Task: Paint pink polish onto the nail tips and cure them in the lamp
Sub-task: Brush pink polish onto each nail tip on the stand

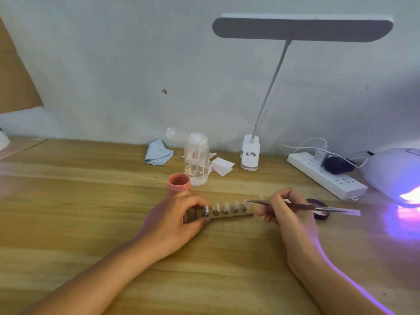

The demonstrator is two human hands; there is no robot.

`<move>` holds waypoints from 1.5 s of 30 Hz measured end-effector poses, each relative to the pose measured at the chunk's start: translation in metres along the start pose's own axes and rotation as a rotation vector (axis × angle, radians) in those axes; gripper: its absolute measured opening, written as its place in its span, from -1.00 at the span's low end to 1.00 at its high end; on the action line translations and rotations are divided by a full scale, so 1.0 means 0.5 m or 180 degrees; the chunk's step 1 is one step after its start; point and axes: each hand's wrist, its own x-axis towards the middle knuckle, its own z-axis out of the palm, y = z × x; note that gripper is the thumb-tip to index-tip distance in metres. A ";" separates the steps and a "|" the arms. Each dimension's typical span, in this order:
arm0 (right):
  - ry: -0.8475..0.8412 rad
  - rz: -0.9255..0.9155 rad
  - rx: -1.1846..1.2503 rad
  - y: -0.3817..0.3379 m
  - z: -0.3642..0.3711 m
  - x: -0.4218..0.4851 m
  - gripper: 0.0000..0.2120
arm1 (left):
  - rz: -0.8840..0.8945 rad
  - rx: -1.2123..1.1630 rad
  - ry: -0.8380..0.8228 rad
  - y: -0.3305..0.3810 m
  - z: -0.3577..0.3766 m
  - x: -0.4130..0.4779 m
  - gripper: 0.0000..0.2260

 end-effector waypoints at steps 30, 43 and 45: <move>-0.0561 -0.1749 -0.1900 -0.002 0.009 -0.031 -0.69 | 0.0143 -0.0133 -0.0015 0.004 0.000 -0.005 -0.77; -0.0945 -0.1969 -0.2904 0.011 0.026 -0.020 -0.60 | 0.0257 -0.0017 -0.0006 0.011 0.000 -0.008 -0.76; -0.0930 -0.2022 -0.2935 0.010 0.026 -0.021 -0.62 | 0.0248 -0.0031 -0.0020 0.012 -0.001 -0.009 -0.77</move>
